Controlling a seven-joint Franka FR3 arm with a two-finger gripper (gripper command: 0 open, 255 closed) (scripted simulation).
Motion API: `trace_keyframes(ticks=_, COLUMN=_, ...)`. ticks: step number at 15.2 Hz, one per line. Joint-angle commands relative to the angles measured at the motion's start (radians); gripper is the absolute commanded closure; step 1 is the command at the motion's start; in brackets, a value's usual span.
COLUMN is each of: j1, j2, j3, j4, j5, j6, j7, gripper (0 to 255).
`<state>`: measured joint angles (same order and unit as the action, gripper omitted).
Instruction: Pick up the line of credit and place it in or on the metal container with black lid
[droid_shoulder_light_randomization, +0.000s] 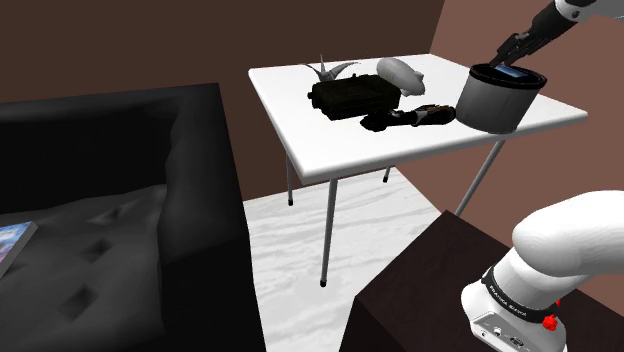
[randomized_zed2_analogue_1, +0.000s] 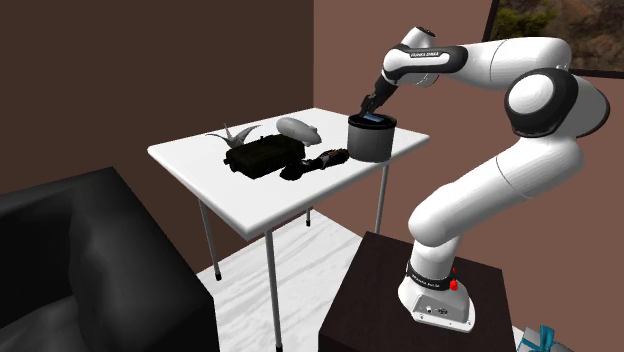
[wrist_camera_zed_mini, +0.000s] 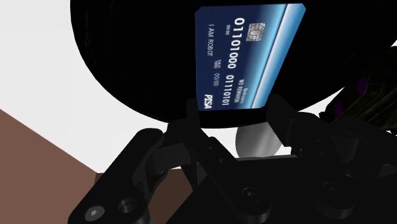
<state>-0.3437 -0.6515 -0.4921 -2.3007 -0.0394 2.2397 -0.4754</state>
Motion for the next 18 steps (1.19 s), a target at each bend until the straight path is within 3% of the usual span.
trace_keyframes(ticks=1, j1=0.0, j2=-0.001, j3=0.0, j4=-0.002, j5=0.0, j6=0.001, j7=0.0, gripper=255)
trace_keyframes(ticks=4, j1=0.0, j2=-0.001, j3=0.0, j4=-0.002, j5=0.0, j6=0.001, j7=0.0, gripper=255)
trace_keyframes(ticks=5, j1=0.0, j2=-0.001, j3=0.0, j4=-0.002, j5=0.0, j6=0.001, j7=0.0, gripper=0)
trace_keyframes(ticks=10, j1=0.0, j2=-0.001, j3=0.0, j4=-0.002, j5=0.0, j6=0.001, j7=0.0, gripper=0)
trace_keyframes(ticks=14, j1=-0.024, j2=-0.061, j3=0.026, j4=0.067, j5=-0.013, j6=-0.128, j7=0.01, gripper=0)
trace_keyframes(ticks=18, j1=-0.024, j2=-0.061, j3=0.026, j4=0.067, j5=-0.013, j6=-0.128, j7=0.01, gripper=0)
